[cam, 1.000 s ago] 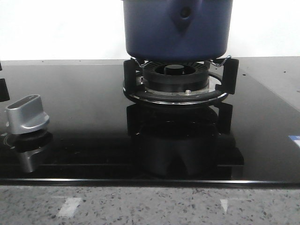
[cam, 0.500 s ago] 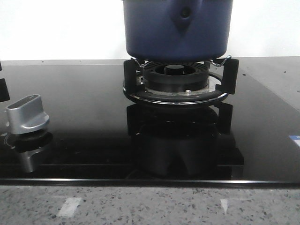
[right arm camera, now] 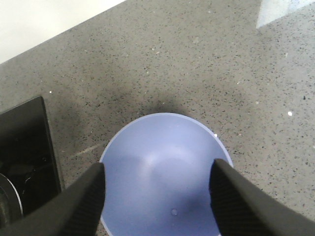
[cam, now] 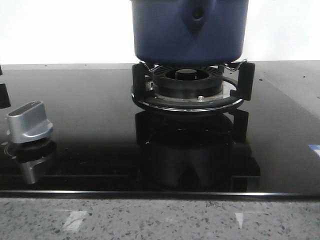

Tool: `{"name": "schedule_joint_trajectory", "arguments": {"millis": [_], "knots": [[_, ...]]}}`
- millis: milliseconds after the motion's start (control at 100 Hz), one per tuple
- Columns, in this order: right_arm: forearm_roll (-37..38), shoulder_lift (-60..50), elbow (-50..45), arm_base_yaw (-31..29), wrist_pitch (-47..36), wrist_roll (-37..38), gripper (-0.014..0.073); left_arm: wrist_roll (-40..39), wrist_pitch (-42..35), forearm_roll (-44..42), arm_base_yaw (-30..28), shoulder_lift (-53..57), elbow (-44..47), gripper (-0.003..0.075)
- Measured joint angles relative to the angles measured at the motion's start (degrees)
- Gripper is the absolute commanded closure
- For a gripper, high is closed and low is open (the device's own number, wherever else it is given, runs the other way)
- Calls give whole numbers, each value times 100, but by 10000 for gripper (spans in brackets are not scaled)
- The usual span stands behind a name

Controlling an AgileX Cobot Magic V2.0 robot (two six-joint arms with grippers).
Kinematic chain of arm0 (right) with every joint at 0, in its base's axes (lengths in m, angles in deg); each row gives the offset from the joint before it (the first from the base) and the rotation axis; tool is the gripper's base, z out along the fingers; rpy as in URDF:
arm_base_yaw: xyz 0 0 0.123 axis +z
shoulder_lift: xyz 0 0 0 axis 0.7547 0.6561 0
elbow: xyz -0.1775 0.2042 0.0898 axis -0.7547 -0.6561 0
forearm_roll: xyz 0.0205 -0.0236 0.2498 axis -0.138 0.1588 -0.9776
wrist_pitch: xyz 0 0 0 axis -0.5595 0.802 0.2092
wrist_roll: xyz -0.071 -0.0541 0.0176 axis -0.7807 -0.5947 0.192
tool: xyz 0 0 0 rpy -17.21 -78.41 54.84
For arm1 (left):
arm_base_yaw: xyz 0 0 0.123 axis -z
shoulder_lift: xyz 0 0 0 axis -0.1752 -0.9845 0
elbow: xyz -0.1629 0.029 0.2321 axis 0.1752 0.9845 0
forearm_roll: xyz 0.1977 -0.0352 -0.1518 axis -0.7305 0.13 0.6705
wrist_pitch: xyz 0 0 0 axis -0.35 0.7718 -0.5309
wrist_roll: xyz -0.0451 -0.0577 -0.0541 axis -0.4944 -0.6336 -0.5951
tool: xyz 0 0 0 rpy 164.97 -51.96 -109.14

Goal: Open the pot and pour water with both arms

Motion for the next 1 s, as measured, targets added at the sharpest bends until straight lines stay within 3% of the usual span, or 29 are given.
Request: {"name": "schedule_joint_trajectory", "arguments": {"millis": [870,1000], "knots": [[-37,0,0,56,0,-42,179,397,-72,-13,55,-135,0,475],[-49,0,0,108,0,-68,179,397,-72,-13,55,-135,0,384]]}}
